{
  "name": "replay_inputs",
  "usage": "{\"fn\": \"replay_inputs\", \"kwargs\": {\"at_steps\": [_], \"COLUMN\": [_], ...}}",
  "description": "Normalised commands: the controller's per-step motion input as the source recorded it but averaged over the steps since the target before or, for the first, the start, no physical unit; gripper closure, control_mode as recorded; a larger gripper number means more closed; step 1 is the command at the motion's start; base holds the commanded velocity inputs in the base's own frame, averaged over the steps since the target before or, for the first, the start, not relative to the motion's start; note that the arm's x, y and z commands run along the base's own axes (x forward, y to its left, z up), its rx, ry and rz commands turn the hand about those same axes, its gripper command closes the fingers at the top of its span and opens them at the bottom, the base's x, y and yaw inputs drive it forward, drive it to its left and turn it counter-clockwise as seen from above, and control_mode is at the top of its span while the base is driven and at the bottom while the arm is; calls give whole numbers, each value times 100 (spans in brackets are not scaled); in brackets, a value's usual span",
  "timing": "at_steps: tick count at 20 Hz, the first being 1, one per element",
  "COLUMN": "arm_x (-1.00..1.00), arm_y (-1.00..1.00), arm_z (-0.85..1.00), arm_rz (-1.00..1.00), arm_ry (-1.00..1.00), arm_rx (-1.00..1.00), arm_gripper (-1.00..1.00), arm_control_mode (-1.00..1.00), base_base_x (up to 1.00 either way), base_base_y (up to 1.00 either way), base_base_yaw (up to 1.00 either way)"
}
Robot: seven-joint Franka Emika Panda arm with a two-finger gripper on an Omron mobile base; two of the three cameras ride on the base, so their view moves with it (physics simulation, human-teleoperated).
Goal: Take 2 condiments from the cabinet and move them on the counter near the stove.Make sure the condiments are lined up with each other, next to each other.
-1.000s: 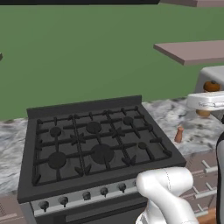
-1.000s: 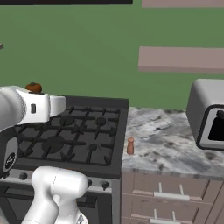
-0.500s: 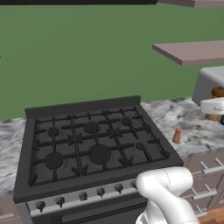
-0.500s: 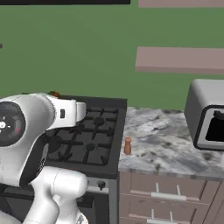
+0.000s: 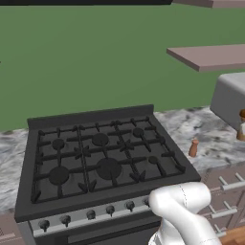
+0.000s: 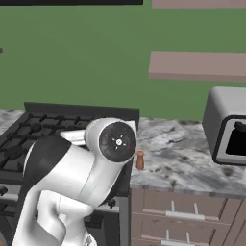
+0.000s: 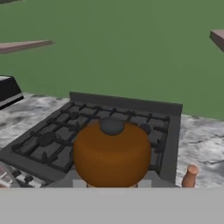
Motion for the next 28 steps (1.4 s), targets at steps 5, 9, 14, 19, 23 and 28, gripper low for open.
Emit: {"fn": "replay_inputs", "kwargs": {"at_steps": [5,9,14,19,23,28], "arm_x": [30,17,26,46,31,15], "arm_y": [-14,-23,-17,-18,-27,-24], "arm_z": [-47,-53,-61,-65,-52,-40], "arm_rz": [7,10,4,0,0,5], "arm_ry": [-2,-7,-15,-5,0,0], "arm_rx": [-2,0,0,0,0,0], "arm_gripper": [100,100,100,100,100,100], "arm_control_mode": [-100,-100,-100,-100,-100,-100], "base_base_x": [0,0,0,0,0,0], "base_base_y": [0,0,0,0,0,0], "base_base_yaw": [0,0,0,0,0,0]}}
